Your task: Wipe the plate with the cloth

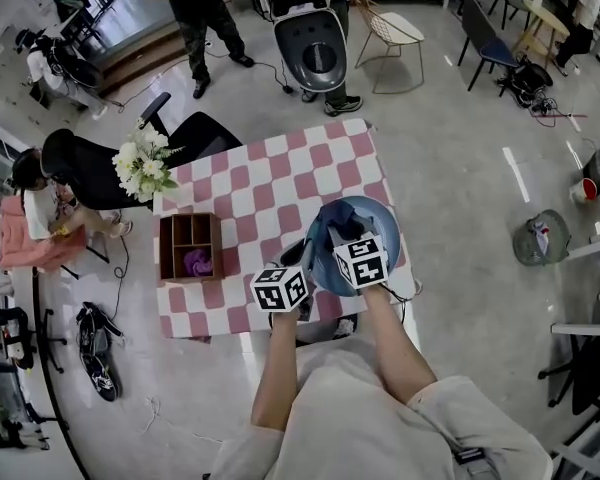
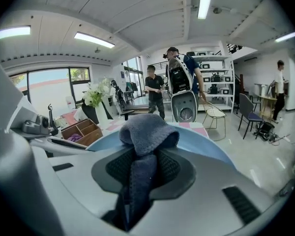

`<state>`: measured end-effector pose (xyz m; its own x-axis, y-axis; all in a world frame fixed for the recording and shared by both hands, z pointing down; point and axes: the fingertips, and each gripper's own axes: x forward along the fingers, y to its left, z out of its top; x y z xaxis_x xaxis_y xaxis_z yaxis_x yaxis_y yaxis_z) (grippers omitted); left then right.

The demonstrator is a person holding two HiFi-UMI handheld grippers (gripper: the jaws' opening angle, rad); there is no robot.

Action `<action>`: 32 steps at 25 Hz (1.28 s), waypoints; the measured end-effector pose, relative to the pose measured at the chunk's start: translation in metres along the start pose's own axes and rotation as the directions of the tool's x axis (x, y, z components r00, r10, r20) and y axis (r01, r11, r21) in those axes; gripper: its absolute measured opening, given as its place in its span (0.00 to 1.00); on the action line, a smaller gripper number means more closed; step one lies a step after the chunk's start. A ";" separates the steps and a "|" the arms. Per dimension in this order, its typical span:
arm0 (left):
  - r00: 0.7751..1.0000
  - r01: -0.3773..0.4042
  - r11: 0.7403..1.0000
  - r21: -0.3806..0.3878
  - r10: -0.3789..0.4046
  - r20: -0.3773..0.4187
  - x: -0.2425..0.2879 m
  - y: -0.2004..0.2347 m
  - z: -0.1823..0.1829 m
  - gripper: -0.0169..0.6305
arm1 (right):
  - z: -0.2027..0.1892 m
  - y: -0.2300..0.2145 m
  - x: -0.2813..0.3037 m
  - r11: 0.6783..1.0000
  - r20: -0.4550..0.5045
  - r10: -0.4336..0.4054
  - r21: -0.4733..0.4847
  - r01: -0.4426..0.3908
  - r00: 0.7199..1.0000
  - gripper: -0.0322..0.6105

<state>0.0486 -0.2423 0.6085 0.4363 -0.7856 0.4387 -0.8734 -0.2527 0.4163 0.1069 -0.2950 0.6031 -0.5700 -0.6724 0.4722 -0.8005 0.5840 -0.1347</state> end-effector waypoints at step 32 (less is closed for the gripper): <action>0.982 -0.176 0.881 -0.439 0.124 -0.145 0.036 0.104 -0.069 0.07 | -0.086 -0.079 -0.045 0.966 -0.121 -0.154 0.189 0.175 0.981 0.21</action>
<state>-0.0120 -0.2577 0.7222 0.3515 -0.7208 0.5973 -0.7514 0.1634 0.6393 0.2121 -0.2719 0.6674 -0.4132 -0.6941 0.5895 -0.9083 0.3605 -0.2123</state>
